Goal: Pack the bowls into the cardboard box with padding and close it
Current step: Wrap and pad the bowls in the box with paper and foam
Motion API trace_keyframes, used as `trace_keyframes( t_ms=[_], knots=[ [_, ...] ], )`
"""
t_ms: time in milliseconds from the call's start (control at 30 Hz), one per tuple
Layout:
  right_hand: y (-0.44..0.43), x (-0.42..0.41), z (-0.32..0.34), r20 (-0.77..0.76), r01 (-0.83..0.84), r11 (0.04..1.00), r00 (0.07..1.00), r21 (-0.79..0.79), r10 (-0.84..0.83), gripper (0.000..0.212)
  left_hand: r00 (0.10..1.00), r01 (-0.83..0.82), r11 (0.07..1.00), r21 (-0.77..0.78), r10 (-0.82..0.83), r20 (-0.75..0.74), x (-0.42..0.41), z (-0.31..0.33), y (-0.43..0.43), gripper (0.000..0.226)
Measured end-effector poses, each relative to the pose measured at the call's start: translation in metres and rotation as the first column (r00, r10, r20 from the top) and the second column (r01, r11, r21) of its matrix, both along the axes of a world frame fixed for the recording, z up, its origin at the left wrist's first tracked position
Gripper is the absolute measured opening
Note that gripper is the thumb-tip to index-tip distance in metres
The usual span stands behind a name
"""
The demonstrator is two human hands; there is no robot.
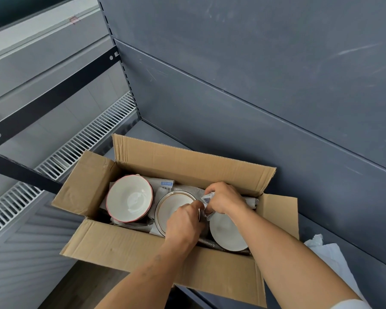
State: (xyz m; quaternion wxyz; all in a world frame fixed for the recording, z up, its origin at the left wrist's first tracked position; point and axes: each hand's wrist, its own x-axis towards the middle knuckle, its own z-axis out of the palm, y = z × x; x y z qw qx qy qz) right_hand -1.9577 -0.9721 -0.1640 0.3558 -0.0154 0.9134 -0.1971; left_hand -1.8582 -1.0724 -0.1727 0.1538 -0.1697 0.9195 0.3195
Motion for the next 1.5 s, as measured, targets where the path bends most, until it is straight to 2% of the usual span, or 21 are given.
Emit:
trace_keyframes(
  t_ms=[233, 567, 667, 800, 900, 1000, 1133, 1267, 1367, 1500],
  knots=[
    [-0.002, 0.001, -0.004, -0.069, -0.149, 0.978, 0.985, 0.144, 0.160, 0.057, 1.000, 0.015, 1.000, 0.024, -0.015, 0.007, 0.000, -0.004, -0.001, 0.040],
    [-0.008, 0.018, -0.007, -0.200, -0.298, 0.921, 0.915, 0.250, 0.351, 0.041, 0.999, 0.033, 0.999, 0.006, -0.033, -0.036, 0.002, -0.007, 0.002, 0.031],
    [-0.004, 0.015, -0.005, -0.162, -0.326, 0.918, 0.917, 0.225, 0.365, 0.036, 0.999, 0.016, 1.000, 0.013, -0.015, -0.042, 0.002, -0.008, 0.001, 0.033],
    [0.002, 0.009, -0.002, -0.030, -0.308, 0.940, 0.949, 0.146, 0.315, 0.042, 0.999, 0.001, 0.999, 0.044, 0.001, -0.050, 0.003, -0.009, 0.000, 0.040],
    [0.003, 0.004, -0.001, 0.055, -0.237, 0.968, 0.971, 0.084, 0.233, 0.031, 0.999, 0.000, 0.999, 0.037, 0.002, -0.053, 0.003, -0.011, 0.000, 0.042],
    [0.002, 0.004, -0.003, 0.017, -0.185, 0.979, 0.983, 0.085, 0.184, 0.020, 0.999, 0.000, 1.000, 0.022, 0.002, -0.050, 0.003, -0.013, 0.001, 0.039],
    [-0.004, 0.008, -0.007, -0.035, -0.172, 0.976, 0.983, 0.131, 0.178, 0.032, 0.999, 0.004, 1.000, 0.017, -0.003, -0.054, 0.004, -0.015, 0.001, 0.036],
    [-0.004, 0.006, -0.009, -0.038, -0.211, 0.966, 0.975, 0.153, 0.219, 0.035, 0.999, 0.012, 1.000, 0.006, -0.011, -0.051, 0.004, -0.016, 0.001, 0.034],
    [-0.004, 0.004, -0.010, 0.030, -0.252, 0.956, 0.968, 0.148, 0.250, 0.029, 0.998, 0.014, 1.000, 0.004, -0.014, -0.053, 0.005, -0.017, 0.001, 0.034],
    [-0.003, -0.006, -0.006, 0.146, -0.251, 0.965, 0.960, 0.071, 0.239, 0.011, 0.999, 0.008, 1.000, -0.004, -0.008, -0.052, 0.005, -0.017, 0.002, 0.031]
  ],
)
